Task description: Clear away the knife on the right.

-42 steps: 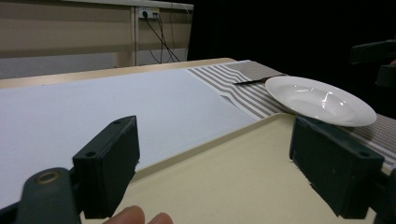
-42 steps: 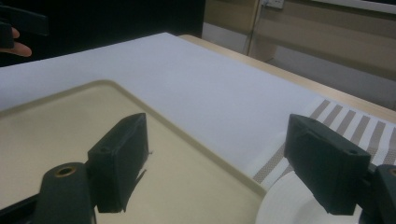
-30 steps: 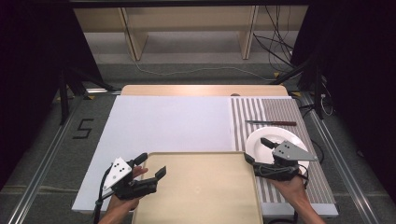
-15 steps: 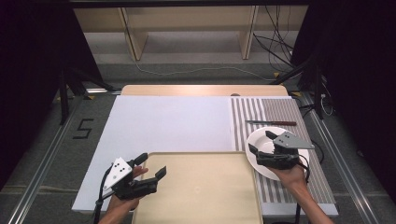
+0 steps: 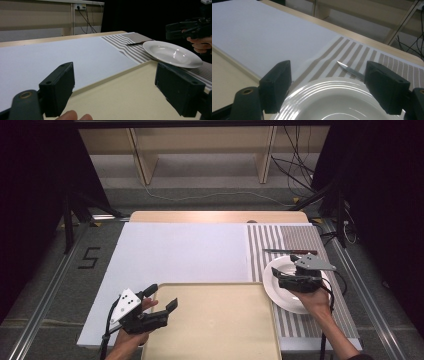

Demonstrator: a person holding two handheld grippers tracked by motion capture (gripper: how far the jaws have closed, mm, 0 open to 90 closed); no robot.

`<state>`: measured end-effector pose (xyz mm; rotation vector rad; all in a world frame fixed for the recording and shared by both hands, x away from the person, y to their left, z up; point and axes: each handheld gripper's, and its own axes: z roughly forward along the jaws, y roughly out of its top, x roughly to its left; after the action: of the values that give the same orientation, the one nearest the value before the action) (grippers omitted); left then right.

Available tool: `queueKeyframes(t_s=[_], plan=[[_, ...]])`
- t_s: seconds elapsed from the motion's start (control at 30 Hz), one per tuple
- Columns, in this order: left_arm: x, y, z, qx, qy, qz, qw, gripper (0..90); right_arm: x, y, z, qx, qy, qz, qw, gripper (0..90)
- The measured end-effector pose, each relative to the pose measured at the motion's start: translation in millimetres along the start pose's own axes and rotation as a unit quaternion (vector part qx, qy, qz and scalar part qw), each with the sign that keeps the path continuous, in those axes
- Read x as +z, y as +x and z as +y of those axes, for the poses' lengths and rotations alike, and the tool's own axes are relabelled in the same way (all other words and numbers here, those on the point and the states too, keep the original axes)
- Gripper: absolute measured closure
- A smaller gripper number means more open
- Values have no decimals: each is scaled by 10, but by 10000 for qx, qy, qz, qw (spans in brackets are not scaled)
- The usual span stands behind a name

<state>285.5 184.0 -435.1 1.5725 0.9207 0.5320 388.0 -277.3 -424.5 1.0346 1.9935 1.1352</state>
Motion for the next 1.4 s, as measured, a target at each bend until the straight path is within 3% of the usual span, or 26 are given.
queueKeyframes(t_s=[0.2,0.43,0.8,1.03,1.4], plan=[[-2,-4,0,18,-10,2,10000,161,59,-108,-9,7,118,-173,9998,233],[1,-5,-3,-1,12,-5,10000,161,126,-230,-2,145,323,-97,9993,235],[1,-8,-4,-3,23,-3,10000,161,286,-465,36,186,624,-251,9976,245],[6,-5,0,-30,6,-7,10000,161,368,-644,50,251,956,-367,9944,247],[9,-4,-1,-8,35,4,10000,161,566,-902,47,578,1553,-497,9849,252]])
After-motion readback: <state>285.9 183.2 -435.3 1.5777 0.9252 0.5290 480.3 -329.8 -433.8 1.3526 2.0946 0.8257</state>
